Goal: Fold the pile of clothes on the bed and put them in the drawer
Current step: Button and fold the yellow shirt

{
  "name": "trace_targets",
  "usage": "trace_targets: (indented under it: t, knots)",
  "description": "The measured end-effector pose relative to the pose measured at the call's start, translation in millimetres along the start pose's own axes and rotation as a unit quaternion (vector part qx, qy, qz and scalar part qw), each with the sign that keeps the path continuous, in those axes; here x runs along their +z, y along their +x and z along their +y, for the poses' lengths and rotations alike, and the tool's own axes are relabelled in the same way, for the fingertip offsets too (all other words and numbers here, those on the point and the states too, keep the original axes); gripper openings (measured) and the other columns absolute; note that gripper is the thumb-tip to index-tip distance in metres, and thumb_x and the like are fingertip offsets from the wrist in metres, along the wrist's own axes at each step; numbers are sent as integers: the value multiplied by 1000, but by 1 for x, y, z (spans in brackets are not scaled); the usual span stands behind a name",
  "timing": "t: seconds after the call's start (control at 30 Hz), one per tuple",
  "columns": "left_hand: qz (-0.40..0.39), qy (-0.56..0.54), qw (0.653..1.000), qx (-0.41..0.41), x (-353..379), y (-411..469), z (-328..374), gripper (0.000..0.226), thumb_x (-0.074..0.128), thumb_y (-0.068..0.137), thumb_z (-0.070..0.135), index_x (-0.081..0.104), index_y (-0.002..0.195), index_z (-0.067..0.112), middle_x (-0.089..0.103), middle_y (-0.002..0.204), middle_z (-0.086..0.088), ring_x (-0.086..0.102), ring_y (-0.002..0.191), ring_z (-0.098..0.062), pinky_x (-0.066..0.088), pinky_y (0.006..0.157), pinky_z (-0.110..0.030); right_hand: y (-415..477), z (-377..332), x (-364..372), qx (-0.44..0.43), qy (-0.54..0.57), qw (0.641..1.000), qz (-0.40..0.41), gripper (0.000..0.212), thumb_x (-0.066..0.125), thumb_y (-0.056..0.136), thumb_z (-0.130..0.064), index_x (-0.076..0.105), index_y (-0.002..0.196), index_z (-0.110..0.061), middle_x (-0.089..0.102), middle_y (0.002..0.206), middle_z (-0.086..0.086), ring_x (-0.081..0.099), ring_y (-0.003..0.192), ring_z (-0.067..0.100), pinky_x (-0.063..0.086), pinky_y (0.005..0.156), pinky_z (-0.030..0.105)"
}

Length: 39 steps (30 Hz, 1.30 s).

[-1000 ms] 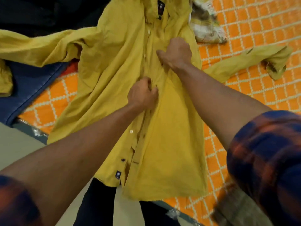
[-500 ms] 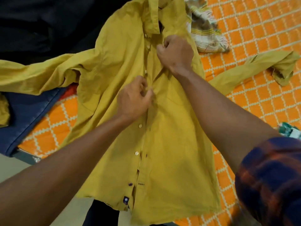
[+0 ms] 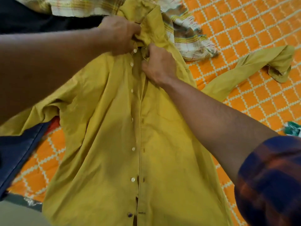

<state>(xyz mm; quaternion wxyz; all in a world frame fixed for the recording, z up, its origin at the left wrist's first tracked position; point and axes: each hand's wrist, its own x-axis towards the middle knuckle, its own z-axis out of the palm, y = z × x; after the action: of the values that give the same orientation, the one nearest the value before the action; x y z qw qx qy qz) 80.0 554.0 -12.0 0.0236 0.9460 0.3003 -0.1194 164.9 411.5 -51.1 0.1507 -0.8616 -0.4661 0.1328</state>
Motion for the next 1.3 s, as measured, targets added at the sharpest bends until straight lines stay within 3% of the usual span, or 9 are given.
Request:
trace_targets:
  t: [0.07, 0.3, 0.43, 0.57, 0.67, 0.73, 0.83, 1.07, 1.3]
  knots:
    - [-10, 8, 1000, 11, -5, 14, -7, 35, 63, 94, 34, 56, 125, 19, 52, 87, -14, 50, 76, -31, 47, 63, -42, 10, 3, 0, 15, 3, 1000, -12, 5, 53, 82, -22, 54, 85, -18, 57, 77, -1, 60, 76, 24, 44, 59, 37]
    - [69, -222, 968, -98, 5, 41, -3, 13, 51, 101, 26, 56, 111, 21, 67, 90, -10, 67, 67, -25, 53, 53, -37, 34, 4, 5, 161, 175, 969, 64, 29, 55, 91, -35, 46, 65, -24, 49, 62, -11, 47, 58, 8, 31, 52, 29]
    - [121, -104, 984, -75, 25, 40, 6, 28, 47, 102, 23, 46, 127, 10, 62, 105, -23, 60, 88, -38, 42, 66, -46, 32, 4, 17, 165, 142, 974, 56, 33, 54, 95, -42, 50, 68, -23, 51, 61, -11, 48, 59, 6, 28, 52, 29]
    - [180, -194, 962, -68, 38, 23, 13, 48, 50, 98, 33, 38, 141, 16, 64, 104, -14, 63, 91, -32, 49, 74, -46, 37, -1, 16, 169, 133, 976, 29, 35, 53, 95, -44, 51, 66, -24, 52, 62, -12, 51, 62, 10, 28, 50, 28]
    - [223, -208, 952, -14, 43, -13, 22, 53, 48, 92, 30, 42, 143, 15, 57, 119, -10, 55, 106, -27, 47, 85, -43, 34, -6, 14, 155, 177, 972, 17, 38, 54, 96, -41, 54, 62, -23, 55, 62, -11, 56, 62, 12, 44, 53, 35]
    - [239, -208, 948, -22, 46, -46, 30, 49, 51, 89, 28, 49, 136, 13, 55, 122, -11, 52, 112, -30, 44, 89, -43, 23, -5, 10, 99, 196, 975, -22, 28, 50, 99, -44, 70, 86, -28, 65, 83, -7, 61, 76, 10, 53, 70, 38]
    - [233, -205, 949, -49, 60, -116, 42, 35, 54, 88, 27, 60, 120, 11, 58, 109, -13, 54, 101, -33, 44, 81, -46, -12, 1, 6, 36, 166, 984, -53, 49, 52, 98, -41, 51, 145, -26, 57, 121, -3, 55, 99, 10, 48, 84, 31]
    - [140, -264, 954, -16, 112, -301, 98, 22, 60, 89, 24, 69, 104, 12, 57, 93, -7, 53, 83, -23, 47, 69, -38, -190, 4, 21, 76, 187, 976, 85, 32, 62, 87, -20, 70, 117, -17, 62, 106, 5, 61, 97, 25, 50, 86, 42]
    - [22, -261, 965, -32, 147, -425, 139, 19, 53, 88, 30, 64, 99, 18, 58, 87, -1, 58, 77, -26, 44, 64, -41, -376, -23, 33, 170, 202, 962, -64, 29, 66, 92, -25, 66, 121, -28, 54, 102, -11, 57, 93, 9, 51, 77, 36]
